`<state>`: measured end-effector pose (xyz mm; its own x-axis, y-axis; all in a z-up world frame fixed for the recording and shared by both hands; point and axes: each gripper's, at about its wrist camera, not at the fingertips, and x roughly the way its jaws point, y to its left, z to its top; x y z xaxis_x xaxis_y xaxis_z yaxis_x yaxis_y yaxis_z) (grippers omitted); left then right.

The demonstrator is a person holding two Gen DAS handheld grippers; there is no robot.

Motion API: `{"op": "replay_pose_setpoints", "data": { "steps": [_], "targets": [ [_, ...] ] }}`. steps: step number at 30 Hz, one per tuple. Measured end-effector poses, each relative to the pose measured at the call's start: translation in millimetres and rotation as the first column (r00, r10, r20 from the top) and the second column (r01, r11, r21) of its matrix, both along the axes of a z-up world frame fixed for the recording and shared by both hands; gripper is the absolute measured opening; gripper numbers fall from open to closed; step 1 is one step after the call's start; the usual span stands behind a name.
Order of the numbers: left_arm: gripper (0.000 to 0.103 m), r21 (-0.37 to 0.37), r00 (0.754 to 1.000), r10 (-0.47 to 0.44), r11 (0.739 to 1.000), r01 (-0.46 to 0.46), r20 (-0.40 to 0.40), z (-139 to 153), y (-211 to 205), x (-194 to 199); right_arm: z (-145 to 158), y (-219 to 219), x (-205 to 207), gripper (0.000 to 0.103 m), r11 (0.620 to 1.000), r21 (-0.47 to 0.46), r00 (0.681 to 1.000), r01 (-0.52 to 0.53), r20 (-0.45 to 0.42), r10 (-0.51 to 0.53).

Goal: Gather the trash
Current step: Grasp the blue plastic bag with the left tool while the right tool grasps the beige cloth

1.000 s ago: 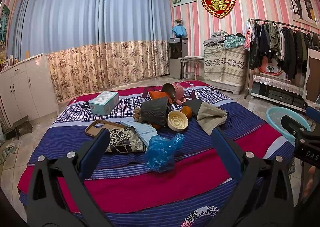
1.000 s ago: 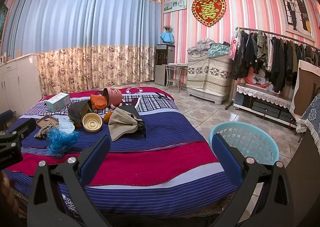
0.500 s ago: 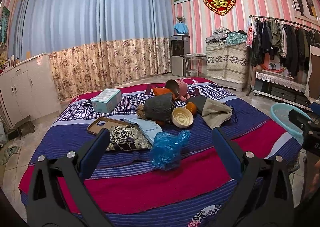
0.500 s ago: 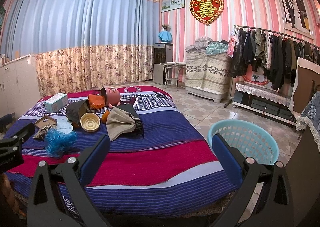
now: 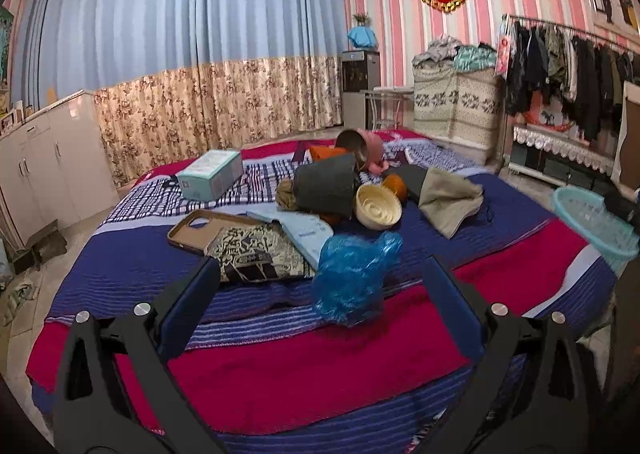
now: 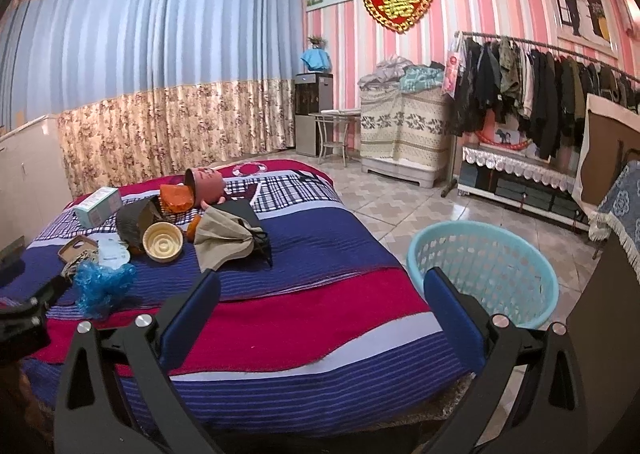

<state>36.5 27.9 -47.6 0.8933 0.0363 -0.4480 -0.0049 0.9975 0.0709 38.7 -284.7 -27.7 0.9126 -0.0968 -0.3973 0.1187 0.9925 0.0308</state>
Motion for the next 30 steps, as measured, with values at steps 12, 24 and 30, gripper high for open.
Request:
{"op": "replay_pose_setpoints", "data": {
  "steps": [12, 24, 30],
  "targets": [
    [0.075, -0.002, 0.992, -0.065, 0.998, 0.066, -0.112, -16.7, -10.2, 59.9, -9.3, -11.9, 30.6, 0.099, 0.997, 0.068, 0.993, 0.041, -0.114, -0.033],
    [0.023, -0.027, 0.989, -0.133, 0.991, 0.132, -0.069, 9.3, -0.1, 55.7, -20.7, 33.0, 106.3, 0.099, 0.992, 0.007, 0.972, -0.123, -0.201, 0.122],
    [0.023, -0.011, 0.999, -0.027, 1.000, 0.027, -0.025, 35.2, 39.0, 83.6, -27.4, 51.9, 154.0, 0.098, 0.981, 0.001, 0.958, -0.193, -0.218, 0.189]
  ]
}}
